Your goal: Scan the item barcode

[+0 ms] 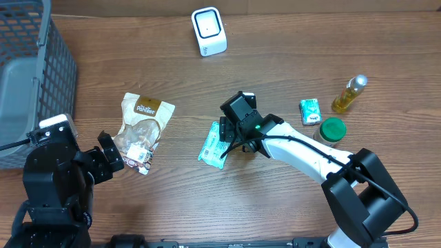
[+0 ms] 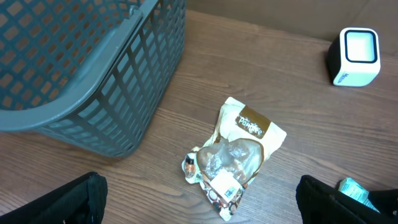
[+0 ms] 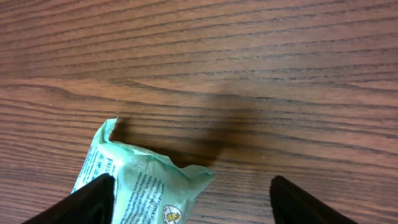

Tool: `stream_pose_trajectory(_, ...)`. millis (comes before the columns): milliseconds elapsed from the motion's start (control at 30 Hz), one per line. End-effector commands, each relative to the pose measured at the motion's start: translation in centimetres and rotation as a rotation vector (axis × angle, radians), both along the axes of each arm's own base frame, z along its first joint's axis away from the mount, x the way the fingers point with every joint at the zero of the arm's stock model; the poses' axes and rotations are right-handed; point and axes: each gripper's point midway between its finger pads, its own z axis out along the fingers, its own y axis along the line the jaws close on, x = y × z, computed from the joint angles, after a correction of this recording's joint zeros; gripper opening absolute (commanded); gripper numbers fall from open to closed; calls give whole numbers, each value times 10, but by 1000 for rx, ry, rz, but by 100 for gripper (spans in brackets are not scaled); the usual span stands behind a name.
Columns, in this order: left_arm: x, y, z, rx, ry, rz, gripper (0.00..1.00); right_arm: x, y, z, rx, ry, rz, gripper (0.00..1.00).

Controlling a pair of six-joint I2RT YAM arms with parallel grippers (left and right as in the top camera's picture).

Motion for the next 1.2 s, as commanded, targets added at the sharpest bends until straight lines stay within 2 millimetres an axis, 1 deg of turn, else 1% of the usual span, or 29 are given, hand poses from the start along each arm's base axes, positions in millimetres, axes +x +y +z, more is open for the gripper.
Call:
stream_pose_trajectory(0, -2, 3, 3, 4, -11, 15, 100, 4, -4, 4, -13, -16, -15, 82)
stream_pose_trajectory(33, -2, 3, 3, 4, -11, 15, 100, 2, -5, 3, -16, -9, -15, 83)
stream_pose_trajectory(100, -2, 3, 3, 4, -11, 15, 100, -1, -5, 1, -17, 7, -11, 88)
stream_pose_trajectory(200, -2, 3, 3, 4, -11, 15, 100, -2, -4, 0, 22, 43, -6, 89)
stream_pose_trajectory(367, -2, 3, 3, 5, -11, 15, 99, 1, -9, 0, 104, 102, -12, 90)
stream_pose_trajectory(433, -2, 3, 3, 5, -11, 15, 99, 1, -11, 0, 138, 129, -11, 95)
stream_pose_trajectory(467, -2, 3, 3, 4, -11, 15, 100, 1, -11, 0, 156, 142, -12, 99)
stream_pose_trajectory(500, -2, 3, 3, 4, -11, 15, 100, 1, -12, 0, 179, 158, -14, 100)
stream_pose_trajectory(600, -2, 3, 3, 4, -11, 15, 99, 0, -15, 1, 222, 195, -19, 100)
stream_pose_trajectory(733, -2, 3, 3, 4, -11, 15, 99, -5, -19, -1, 219, 223, -17, 100)
stream_pose_trajectory(833, -2, 3, 3, 4, -11, 15, 100, -7, -17, -1, 220, 224, 20, 100)
stream_pose_trajectory(967, -2, 3, 3, 4, -11, 15, 100, -7, -17, -1, 223, 225, 21, 100)
stream_pose_trajectory(1000, 1, 3, 6, -4, -29, 20, 100, -7, -17, -1, 223, 225, 21, 100)
stream_pose_trajectory(1100, 13, 1, 24, -17, -120, 13, 100, -7, -16, -1, 224, 228, 22, 100)
stream_pose_trajectory(1167, 19, -13, 27, -78, -148, -41, 99, -9, -17, -1, 221, 234, 21, 100)
